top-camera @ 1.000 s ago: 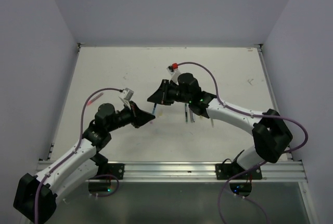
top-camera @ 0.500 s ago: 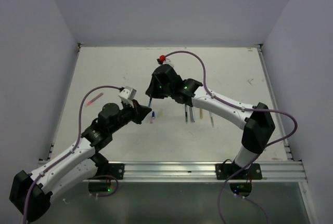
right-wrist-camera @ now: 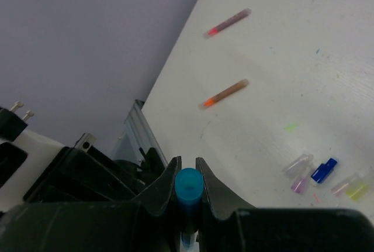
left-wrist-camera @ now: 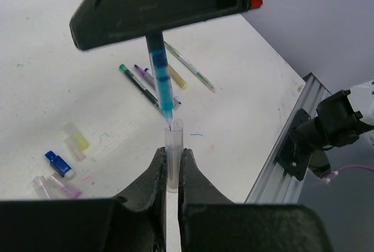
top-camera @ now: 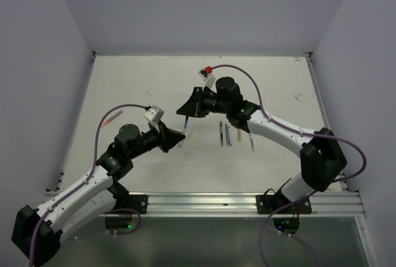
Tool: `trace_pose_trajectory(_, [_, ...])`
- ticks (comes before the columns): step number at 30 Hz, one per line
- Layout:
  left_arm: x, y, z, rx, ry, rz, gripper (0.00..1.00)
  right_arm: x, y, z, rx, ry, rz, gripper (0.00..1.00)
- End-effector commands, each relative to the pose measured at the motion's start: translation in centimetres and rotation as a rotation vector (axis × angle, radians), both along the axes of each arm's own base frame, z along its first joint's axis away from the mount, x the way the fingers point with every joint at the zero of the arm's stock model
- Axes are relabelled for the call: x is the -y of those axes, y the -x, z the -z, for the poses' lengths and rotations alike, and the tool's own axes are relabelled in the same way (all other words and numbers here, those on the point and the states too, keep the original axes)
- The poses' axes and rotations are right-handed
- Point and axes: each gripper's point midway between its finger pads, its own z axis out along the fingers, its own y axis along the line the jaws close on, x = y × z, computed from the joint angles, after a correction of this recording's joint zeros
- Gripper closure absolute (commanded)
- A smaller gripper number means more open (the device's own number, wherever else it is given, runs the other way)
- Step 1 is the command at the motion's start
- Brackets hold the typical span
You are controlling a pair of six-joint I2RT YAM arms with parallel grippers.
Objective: Open the pen caps
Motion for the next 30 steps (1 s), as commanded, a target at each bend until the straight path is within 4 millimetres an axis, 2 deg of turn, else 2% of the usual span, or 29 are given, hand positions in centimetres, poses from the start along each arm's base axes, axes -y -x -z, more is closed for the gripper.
trace_pose_trajectory(1, [1.5, 1.8, -4.8, 0.133, 0.117, 0.139, 1.00, 1.7, -1.1, -2.2, 0.158, -0.113, -0.075, 1.00])
trace_pose_trajectory(6, [1.6, 1.5, -4.1, 0.110, 0.076, 0.143, 1.00, 3.2, -2.9, -3.2, 0.177, -0.194, -0.061, 1.00])
trace_pose_trajectory(10, [1.0, 0.6, -3.3, 0.086, 0.046, 0.077, 1.00, 3.2, -4.7, -3.1, 0.145, -0.224, -0.048, 1.00])
trace_pose_trajectory(11, [0.2, -0.8, -2.8, 0.066, 0.022, -0.013, 1.00, 3.3, -5.2, -1.1, 0.082, -0.167, -0.022, 1.00])
trace_pose_trajectory(12, [-0.6, -1.5, -1.7, 0.004, -0.026, -0.085, 1.00, 3.4, -6.0, -1.0, 0.075, -0.124, 0.010, 1.00])
trace_pose_trajectory(13, [-1.7, -2.5, -0.9, -0.038, -0.065, -0.171, 1.00, 4.0, -7.0, 0.4, 0.081, -0.036, 0.048, 1.00])
trace_pose_trajectory(14, [-4.3, -4.5, 1.1, -0.097, -0.151, -0.365, 1.00, 5.8, -7.5, 4.7, -0.038, 0.132, 0.147, 1.00])
trace_pose_trajectory(15, [-5.8, -4.6, 2.4, -0.182, -0.205, -0.458, 1.00, 6.4, -7.5, 5.9, -0.073, 0.191, 0.163, 1.00])
trace_pose_trajectory(17, [-7.8, -5.4, 4.3, -0.224, -0.279, -0.580, 1.00, 6.9, -7.2, 7.6, -0.111, 0.255, 0.156, 1.00])
trace_pose_trajectory(18, [-8.1, -5.4, 5.1, -0.240, -0.287, -0.596, 1.00, 7.2, -6.5, 9.8, -0.175, 0.304, 0.140, 1.00])
trace_pose_trajectory(20, [-7.8, -5.4, 6.0, -0.244, -0.276, -0.589, 1.00, 7.3, -5.8, 11.6, -0.221, 0.325, 0.110, 1.00])
trace_pose_trajectory(21, [-7.7, -5.6, 6.5, -0.234, -0.250, -0.592, 1.00, 7.3, -5.3, 13.3, -0.264, 0.345, 0.093, 1.00])
trace_pose_trajectory(22, [-7.7, -5.5, 7.1, -0.237, -0.238, -0.594, 1.00, 7.4, -5.1, 14.2, -0.273, 0.367, 0.078, 1.00])
trace_pose_trajectory(23, [-7.5, -5.6, 7.3, -0.229, -0.215, -0.593, 1.00, 7.5, -4.7, 14.9, -0.286, 0.384, 0.068, 1.00])
trace_pose_trajectory(24, [-7.0, -6.2, 6.5, -0.196, -0.150, -0.593, 1.00, 8.0, -4.4, 15.9, -0.296, 0.415, 0.078, 1.00])
trace_pose_trajectory(25, [-7.1, -5.9, 7.7, -0.206, -0.152, -0.590, 1.00, 8.3, -4.3, 16.4, -0.291, 0.438, 0.084, 1.00])
trace_pose_trajectory(27, [-6.6, -6.1, 8.1, -0.195, -0.134, -0.574, 1.00, 9.1, -3.6, 17.5, -0.303, 0.483, 0.096, 1.00])
trace_pose_trajectory(29, [-6.7, -6.0, 9.8, -0.220, -0.173, -0.573, 0.99, 9.9, -3.3, 18.0, -0.304, 0.517, 0.109, 1.00])
trace_pose_trajectory(30, [-6.5, -6.2, 9.9, -0.214, -0.173, -0.572, 0.98, 10.4, -3.1, 18.5, -0.310, 0.538, 0.118, 1.00])
